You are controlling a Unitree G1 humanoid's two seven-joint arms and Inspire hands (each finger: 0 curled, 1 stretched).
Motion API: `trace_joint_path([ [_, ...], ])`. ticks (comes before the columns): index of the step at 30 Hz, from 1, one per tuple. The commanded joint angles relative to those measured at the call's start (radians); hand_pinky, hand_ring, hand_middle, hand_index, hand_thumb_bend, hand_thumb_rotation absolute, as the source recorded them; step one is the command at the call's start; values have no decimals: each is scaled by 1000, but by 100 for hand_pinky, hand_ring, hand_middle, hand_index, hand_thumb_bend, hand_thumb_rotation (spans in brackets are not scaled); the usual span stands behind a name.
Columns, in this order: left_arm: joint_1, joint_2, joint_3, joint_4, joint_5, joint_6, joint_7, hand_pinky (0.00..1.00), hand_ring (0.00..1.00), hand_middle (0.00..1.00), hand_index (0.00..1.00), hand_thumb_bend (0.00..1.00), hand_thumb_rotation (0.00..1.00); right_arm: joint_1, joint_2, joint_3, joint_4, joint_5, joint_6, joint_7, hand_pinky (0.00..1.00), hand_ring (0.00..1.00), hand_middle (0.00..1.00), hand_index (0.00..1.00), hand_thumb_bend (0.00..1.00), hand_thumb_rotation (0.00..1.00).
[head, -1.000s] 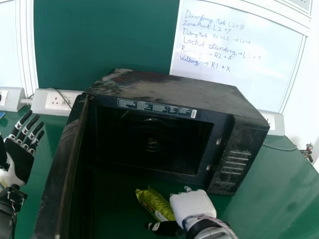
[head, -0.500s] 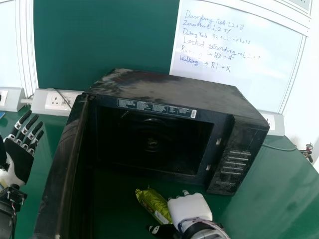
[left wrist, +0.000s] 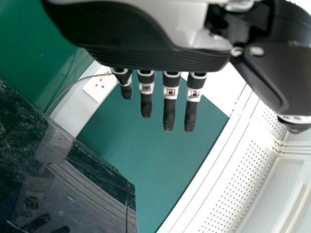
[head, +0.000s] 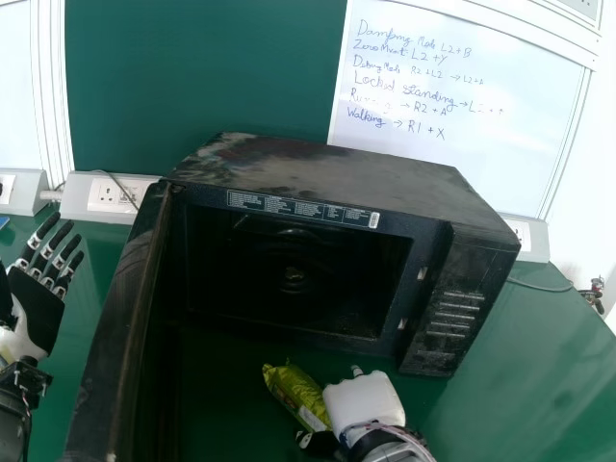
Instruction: Put biscuit inside oven
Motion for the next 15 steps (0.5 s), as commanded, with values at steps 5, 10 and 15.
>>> trace_joint_path([
  [5,0,0,-6,-3,-6,-7,-8,100,95,88,85,78,47,21,32,-10,43,27,64,-59,71,78,82,81,83,25],
  [10,3,0,-6,-3,-2,-10,-11,100,96,89,86,80,46,14,30,-5,65,28,87,-74,71,78,83,82,85,28],
  [15,1,1,-3,4,-9,-11,-17,100,95,89,86,81,45,16,36,-4,90,41,114,-110,73,78,82,83,88,29],
])
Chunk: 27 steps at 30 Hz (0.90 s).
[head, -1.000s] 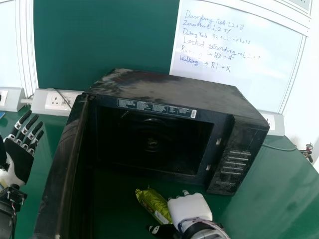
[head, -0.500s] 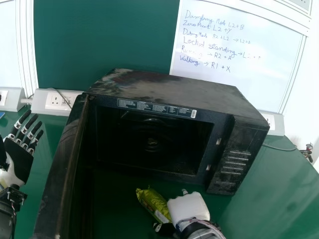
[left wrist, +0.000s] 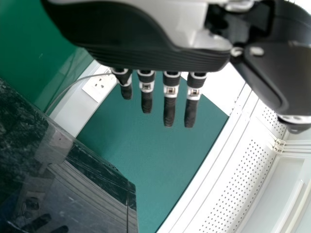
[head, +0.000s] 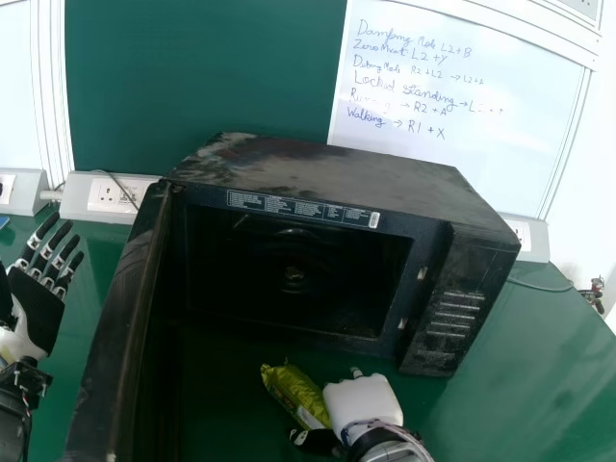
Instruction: Put biscuit inside oven
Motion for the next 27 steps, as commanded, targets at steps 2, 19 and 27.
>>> trace_joint_path([
  [2,-1,2,-3,7,-10,-13,-23,100,95,89,86,81,45,-4,5,1,28,14,19,-25,74,79,83,83,88,27],
  [19,-1,-1,-3,9,-2,-14,-17,100,95,88,86,83,45,-21,-16,21,63,21,22,-33,46,57,69,76,82,18],
  [27,5,-2,-2,10,-3,-18,-24,100,97,90,87,85,44,-20,-26,61,88,-7,22,-52,27,38,55,76,76,12],
])
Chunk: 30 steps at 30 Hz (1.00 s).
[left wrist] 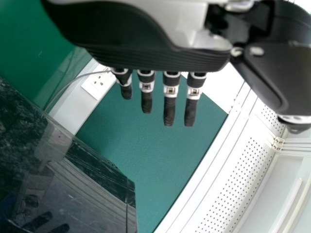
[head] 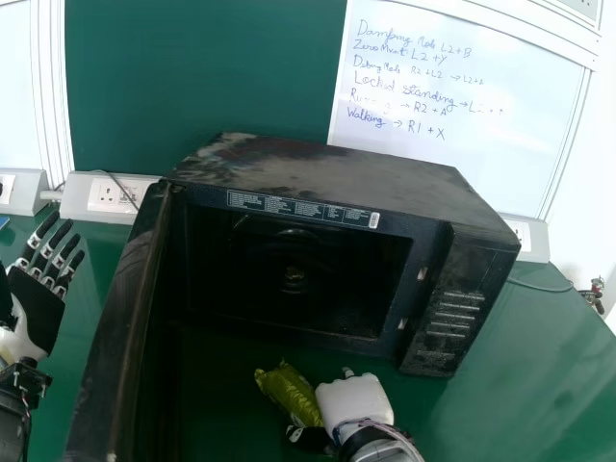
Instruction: Put biscuit inside oven
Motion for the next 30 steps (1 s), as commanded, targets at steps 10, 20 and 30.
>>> trace_joint_path([
  [10,7,-2,-4,3,-3,-9,-7,100,99,92,88,88,43,-29,0,65,55,-69,4,12,35,45,59,74,72,13],
  [20,6,-2,-3,14,0,-18,-13,100,99,92,88,90,42,-76,16,85,91,-91,6,115,35,44,55,70,70,11],
  [30,9,-2,6,13,-14,-15,-7,100,97,92,89,92,41,-95,47,57,113,-37,49,221,31,35,48,67,57,0],
])
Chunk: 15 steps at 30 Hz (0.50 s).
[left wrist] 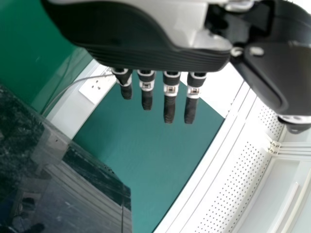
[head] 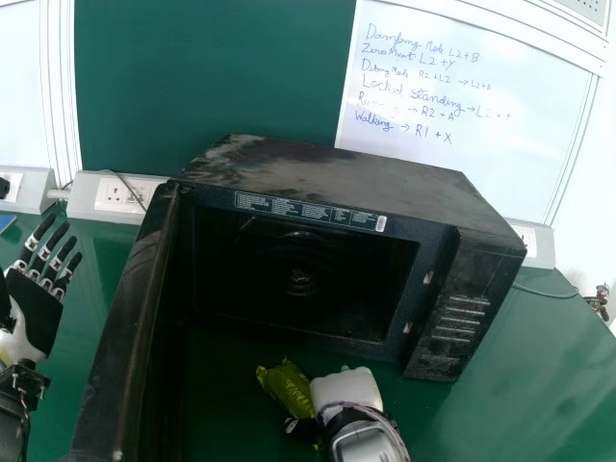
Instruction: Put biscuit inside oven
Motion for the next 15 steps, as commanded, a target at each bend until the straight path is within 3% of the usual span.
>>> trace_joint_path([
  [1,1,-2,4,8,-13,-6,-4,100,96,91,89,92,41,36,2,-3,38,39,8,25,31,35,48,68,57,0],
  [15,3,0,-4,14,7,-18,-20,100,92,87,85,91,42,40,-12,-6,33,59,27,6,26,30,47,68,57,0],
])
